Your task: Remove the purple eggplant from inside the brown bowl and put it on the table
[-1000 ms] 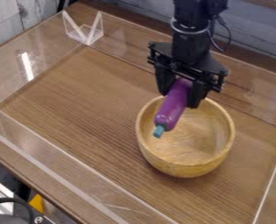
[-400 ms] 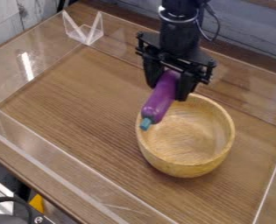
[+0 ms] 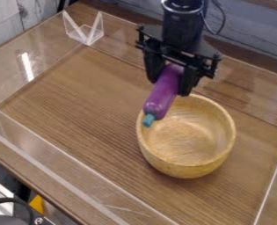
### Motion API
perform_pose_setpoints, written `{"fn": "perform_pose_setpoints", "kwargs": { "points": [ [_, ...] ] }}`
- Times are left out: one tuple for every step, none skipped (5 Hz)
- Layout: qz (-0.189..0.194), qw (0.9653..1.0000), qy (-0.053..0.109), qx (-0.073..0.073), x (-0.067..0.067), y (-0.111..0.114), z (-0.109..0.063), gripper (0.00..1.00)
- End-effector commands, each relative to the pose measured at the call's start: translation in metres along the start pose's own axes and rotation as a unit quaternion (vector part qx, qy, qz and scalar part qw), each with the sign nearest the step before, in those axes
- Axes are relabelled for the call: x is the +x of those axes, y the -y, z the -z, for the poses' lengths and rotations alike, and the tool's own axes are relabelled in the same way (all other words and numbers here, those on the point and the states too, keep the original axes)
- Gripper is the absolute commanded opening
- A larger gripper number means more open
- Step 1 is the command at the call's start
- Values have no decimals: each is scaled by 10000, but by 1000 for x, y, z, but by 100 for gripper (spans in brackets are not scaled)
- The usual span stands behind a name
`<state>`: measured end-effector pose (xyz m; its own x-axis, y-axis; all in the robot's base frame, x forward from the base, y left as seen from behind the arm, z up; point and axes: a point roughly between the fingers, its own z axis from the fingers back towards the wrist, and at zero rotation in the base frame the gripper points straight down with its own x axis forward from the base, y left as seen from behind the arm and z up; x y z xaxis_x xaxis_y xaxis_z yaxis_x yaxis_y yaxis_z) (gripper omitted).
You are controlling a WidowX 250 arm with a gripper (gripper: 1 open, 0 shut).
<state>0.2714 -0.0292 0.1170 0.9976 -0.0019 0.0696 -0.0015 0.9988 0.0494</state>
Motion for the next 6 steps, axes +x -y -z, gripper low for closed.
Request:
{"fn": "perform_pose_setpoints", "kwargs": {
  "points": [
    [-130,9997,213,83,9,-6,-11,0],
    [-67,9997,148,167,0,-9,-12,0],
    [3,9997,92,246,-9,-12,-12,0],
    [-22,9994,48,336,-14,-21,-2,0],
    [-73,9991,7,425,-18,-32,9,0],
    [-71,9988,-9,493,-18,-36,18,0]
  ]
}}
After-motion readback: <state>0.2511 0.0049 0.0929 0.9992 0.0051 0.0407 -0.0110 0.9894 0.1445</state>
